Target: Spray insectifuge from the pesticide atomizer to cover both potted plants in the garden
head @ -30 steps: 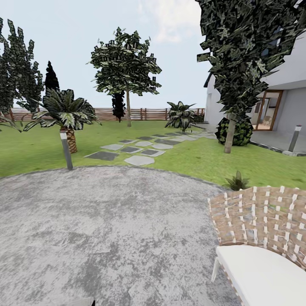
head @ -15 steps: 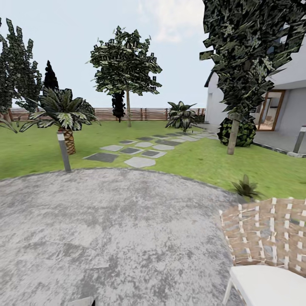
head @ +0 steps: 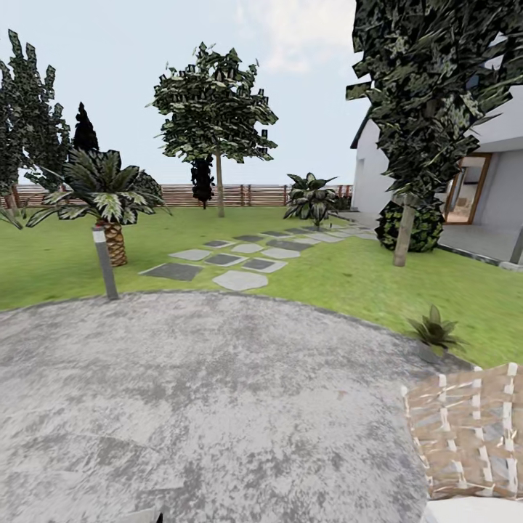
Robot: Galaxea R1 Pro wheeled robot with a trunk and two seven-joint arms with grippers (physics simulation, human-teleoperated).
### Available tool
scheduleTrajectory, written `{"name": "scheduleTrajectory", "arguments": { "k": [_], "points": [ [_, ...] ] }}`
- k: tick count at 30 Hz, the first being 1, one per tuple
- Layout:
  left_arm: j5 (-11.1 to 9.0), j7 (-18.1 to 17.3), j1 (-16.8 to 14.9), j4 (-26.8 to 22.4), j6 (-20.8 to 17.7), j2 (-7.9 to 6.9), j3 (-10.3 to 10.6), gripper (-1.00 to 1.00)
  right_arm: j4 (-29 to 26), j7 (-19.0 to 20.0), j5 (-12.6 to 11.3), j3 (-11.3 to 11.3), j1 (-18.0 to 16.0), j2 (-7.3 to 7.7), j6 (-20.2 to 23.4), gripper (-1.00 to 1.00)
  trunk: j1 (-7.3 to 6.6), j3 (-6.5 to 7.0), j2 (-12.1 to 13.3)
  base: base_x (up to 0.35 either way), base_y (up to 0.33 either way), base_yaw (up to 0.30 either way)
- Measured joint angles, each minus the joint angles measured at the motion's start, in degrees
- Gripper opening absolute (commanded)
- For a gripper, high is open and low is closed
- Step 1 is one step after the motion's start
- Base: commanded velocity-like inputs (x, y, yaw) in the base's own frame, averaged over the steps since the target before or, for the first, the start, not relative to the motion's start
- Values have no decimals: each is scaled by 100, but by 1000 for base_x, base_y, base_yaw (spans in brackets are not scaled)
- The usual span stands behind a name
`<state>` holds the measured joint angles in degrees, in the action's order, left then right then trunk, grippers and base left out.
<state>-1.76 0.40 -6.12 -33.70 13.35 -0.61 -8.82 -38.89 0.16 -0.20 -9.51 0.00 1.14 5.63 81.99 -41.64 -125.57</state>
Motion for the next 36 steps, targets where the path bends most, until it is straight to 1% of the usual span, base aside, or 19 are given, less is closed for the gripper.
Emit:
{"name": "scheduleTrajectory", "arguments": {
  "k": [36],
  "points": [
    [0, 0, 0, 7, 1, 0, 1, 100, 17, -32, 4, 5, 0, -34, -4, 100, 0, 0, 0, 309, 4, 0]
  ]
}}
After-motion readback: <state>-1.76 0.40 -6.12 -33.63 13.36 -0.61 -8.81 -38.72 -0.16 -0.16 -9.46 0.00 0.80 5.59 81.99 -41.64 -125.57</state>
